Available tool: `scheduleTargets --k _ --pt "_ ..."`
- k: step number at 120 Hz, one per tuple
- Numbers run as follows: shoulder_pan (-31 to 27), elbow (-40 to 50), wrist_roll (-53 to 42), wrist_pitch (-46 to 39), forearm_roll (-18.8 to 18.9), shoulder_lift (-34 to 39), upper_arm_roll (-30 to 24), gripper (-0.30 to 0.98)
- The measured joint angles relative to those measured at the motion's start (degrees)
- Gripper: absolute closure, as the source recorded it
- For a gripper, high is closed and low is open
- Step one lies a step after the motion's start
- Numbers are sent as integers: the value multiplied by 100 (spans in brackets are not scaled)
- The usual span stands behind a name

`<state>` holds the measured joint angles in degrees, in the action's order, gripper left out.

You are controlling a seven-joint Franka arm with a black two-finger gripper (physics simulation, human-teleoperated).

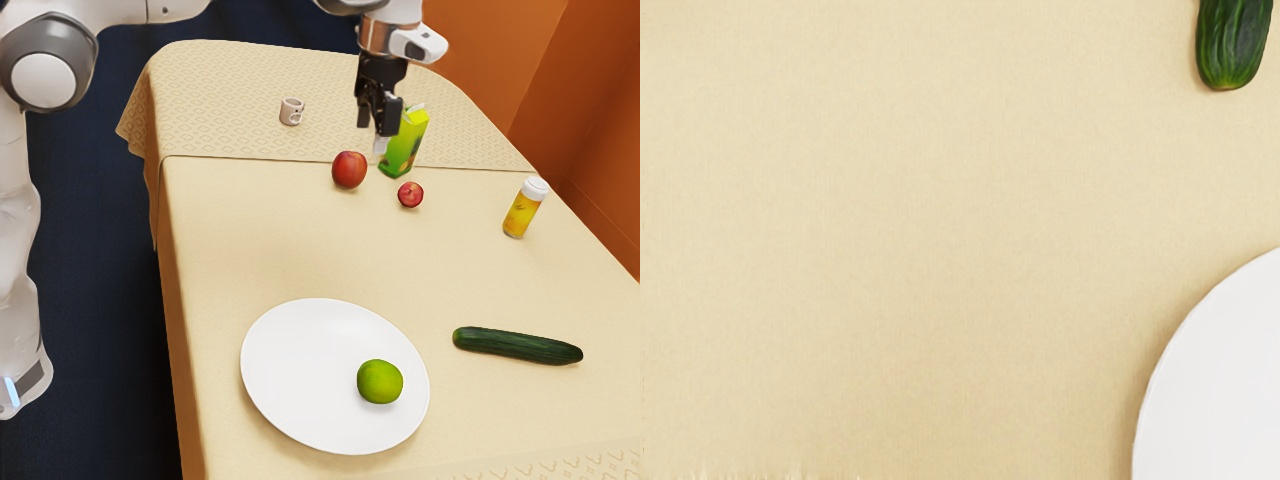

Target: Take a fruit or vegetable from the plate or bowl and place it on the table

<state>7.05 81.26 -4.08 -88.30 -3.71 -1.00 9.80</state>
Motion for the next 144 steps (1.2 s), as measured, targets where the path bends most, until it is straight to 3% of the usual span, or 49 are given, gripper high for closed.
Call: scheduleTargets --k 44,58,85,115,144 --pt "-742 -370 -283 36 14 -87 -129 0" --pt "-287 -375 -343 99 22 -106 -138 0" --pt "1316 -386 -421 165 20 -286 -170 0" --pt "1080 -217 -479 119 18 -221 -150 0" --pt "1640 956 -524 -584 17 197 -124 0"
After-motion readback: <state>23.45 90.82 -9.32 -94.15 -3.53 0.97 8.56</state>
